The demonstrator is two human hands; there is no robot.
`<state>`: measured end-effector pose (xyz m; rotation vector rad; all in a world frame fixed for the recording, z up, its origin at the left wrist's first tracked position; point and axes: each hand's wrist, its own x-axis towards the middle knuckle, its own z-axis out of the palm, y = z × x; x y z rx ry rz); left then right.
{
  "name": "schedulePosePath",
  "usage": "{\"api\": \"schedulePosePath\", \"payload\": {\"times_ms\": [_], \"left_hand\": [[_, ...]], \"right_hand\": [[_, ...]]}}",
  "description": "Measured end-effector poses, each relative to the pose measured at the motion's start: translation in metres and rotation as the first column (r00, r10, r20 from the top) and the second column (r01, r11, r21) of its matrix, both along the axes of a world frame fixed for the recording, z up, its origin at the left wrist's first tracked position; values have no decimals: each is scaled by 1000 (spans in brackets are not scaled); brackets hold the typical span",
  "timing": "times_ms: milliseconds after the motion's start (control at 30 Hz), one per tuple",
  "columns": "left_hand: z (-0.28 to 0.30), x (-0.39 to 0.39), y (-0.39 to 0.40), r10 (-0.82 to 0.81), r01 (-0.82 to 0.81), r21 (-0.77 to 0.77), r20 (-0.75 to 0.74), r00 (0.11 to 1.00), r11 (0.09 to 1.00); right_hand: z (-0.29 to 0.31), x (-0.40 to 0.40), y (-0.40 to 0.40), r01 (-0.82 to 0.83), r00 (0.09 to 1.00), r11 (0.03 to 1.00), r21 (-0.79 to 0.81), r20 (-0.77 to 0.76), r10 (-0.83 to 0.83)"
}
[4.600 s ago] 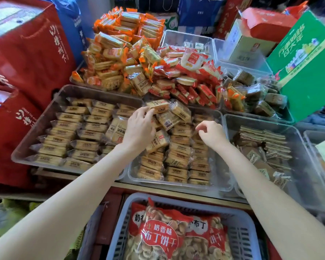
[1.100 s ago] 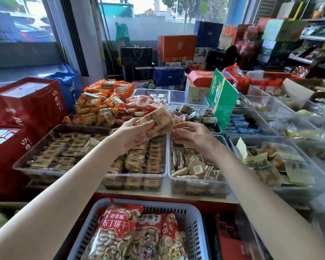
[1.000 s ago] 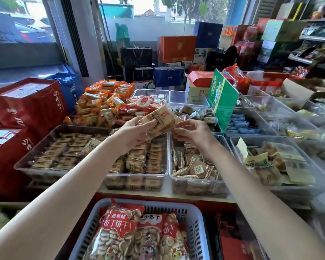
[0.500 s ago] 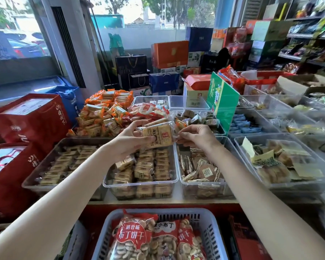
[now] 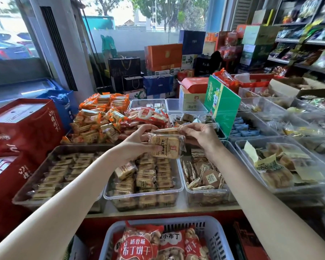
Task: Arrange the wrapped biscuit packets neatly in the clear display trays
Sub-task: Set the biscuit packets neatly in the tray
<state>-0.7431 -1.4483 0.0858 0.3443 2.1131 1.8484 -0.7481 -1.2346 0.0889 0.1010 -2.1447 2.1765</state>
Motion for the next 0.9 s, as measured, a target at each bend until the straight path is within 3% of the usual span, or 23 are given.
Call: {"api": "schedulePosePath", "payload": {"times_ms": [233,367,600,667,700,767,800,833,900], "left_hand": [[-18,-25,-6,123,-125,39,50,991,991],[-29,-40,-8,170,-172,23,75,983,985],[-42,-55,-14,151,-151,1,88,985,988],[-45,-61,-17,146,-142,-55,66,987,988],[-46,-65,-18,144,-139,-92,52,988,986],[-51,-72,-19,148,-141,-159,31,988,977],[-53,-74,-18,152,-145,-183,27,988,972],[-54,-76,-18,157,-149,-194,29,987,970],[-56,-77,-15,164,-153,-153,61,985,976]], "right_hand": [[-7,-23,-7,95,995,984,150,-49,-88],[-21,-34,-11,-80,997,963,258,2,83],[-33,-54,-20,-125,989,982,140,94,112],[-36,-60,-21,-122,991,966,228,80,106],[-38,-64,-20,-98,995,921,376,27,95],[-39,-68,-19,-27,987,712,701,-95,131],[-40,-69,-20,20,977,620,784,-147,155],[-40,-70,-21,55,969,585,809,-185,163],[-44,-73,-22,82,972,632,771,-201,120]]}}
